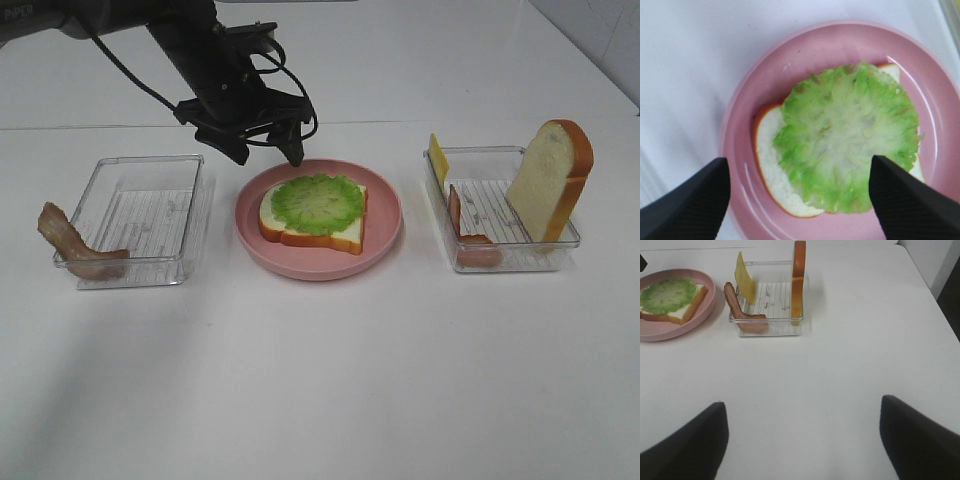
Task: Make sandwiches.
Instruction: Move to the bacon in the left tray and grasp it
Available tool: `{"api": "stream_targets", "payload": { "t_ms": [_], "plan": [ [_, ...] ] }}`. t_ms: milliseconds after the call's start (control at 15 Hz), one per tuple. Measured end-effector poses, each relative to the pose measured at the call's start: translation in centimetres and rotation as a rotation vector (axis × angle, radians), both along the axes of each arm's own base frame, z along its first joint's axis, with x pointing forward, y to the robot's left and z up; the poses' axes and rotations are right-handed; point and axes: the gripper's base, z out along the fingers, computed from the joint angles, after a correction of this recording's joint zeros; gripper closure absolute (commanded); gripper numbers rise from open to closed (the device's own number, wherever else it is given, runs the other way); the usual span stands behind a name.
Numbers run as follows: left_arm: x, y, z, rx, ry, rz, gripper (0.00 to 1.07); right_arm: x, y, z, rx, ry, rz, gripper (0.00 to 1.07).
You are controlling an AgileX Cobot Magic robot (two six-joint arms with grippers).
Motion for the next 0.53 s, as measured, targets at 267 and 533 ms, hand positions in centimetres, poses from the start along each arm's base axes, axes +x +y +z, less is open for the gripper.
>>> {"api": "stream_targets", "payload": {
  "t_ms": [267, 533],
  "plan": [
    [-0.3, 2.5, 3.9, 0.082, -0.021, 0.063, 0.33, 0.0, 0.0, 0.0, 0.000, 0.000, 0.000, 0.29],
    [-0.2, 7.6, 6.8, 0.094, 0.023, 0.166, 0.33, 0.0, 0.0, 0.0, 0.000, 0.000, 0.000, 0.29]
  ]
}}
